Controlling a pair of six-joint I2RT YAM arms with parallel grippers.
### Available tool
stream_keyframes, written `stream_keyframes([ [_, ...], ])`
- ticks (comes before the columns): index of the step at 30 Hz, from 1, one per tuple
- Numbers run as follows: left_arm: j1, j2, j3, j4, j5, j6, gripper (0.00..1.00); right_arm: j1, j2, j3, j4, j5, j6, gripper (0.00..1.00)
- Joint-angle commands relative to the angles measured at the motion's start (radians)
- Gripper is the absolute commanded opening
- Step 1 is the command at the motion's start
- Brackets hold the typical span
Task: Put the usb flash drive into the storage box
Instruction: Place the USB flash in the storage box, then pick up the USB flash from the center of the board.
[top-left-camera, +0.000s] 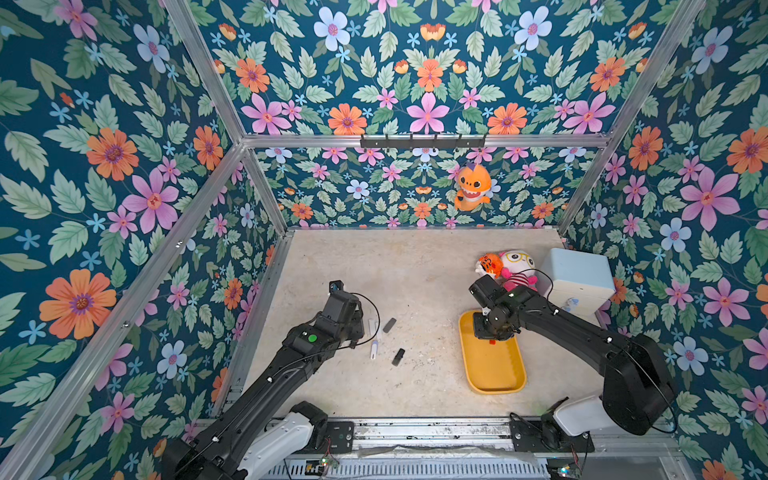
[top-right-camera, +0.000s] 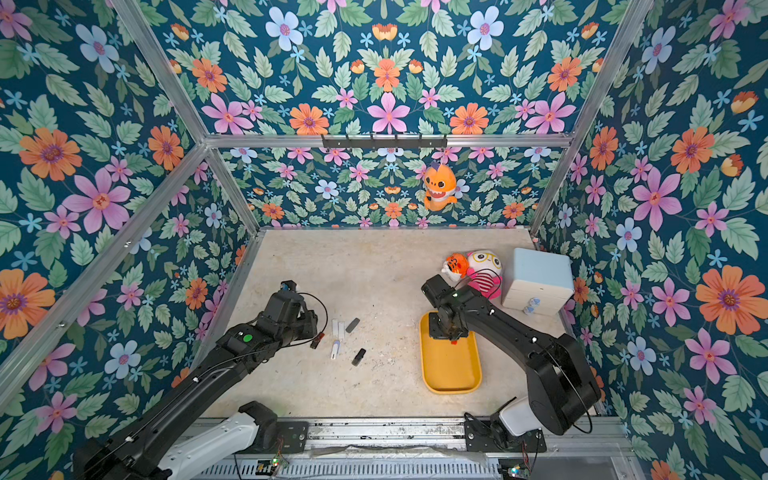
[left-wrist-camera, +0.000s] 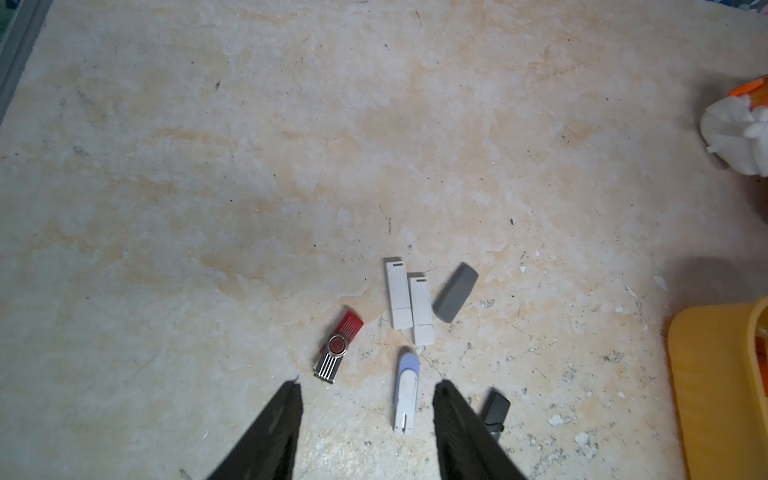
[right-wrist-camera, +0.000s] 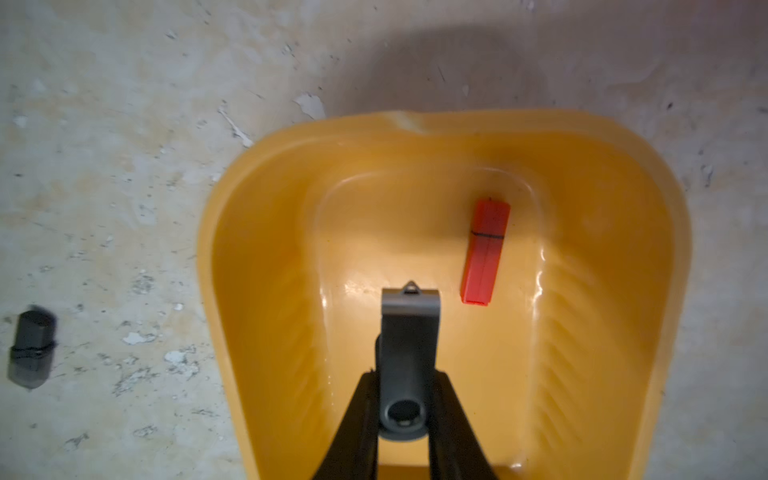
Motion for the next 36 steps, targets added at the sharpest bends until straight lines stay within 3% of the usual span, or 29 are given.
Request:
stream_keyframes([
  [1,0.000,0.002,-0.001,0.021,0.034,0.012,0.56,-0.009,0.040,-0.012,0.046,-0.008,-0.001,0.03],
  [15,-0.035,0.060,-0.003,0.033,0.086,0.029,0.60,-0.081,0.213,0.014,0.106,-0.008,-0.017,0.11],
  [24,-0.047,0.108,-0.029,0.124,0.271,0.004,0.60,-0.086,0.188,0.017,0.082,-0.031,-0.039,0.42],
  [30,-0.174,0.158,-0.062,0.157,0.176,-0.054,0.60,-0.086,-0.021,-0.025,0.102,-0.013,-0.064,0.46],
  [36,-0.350,0.282,-0.044,0.156,0.028,-0.127,0.61,-0.086,-0.349,-0.204,0.329,0.049,-0.039,0.49],
])
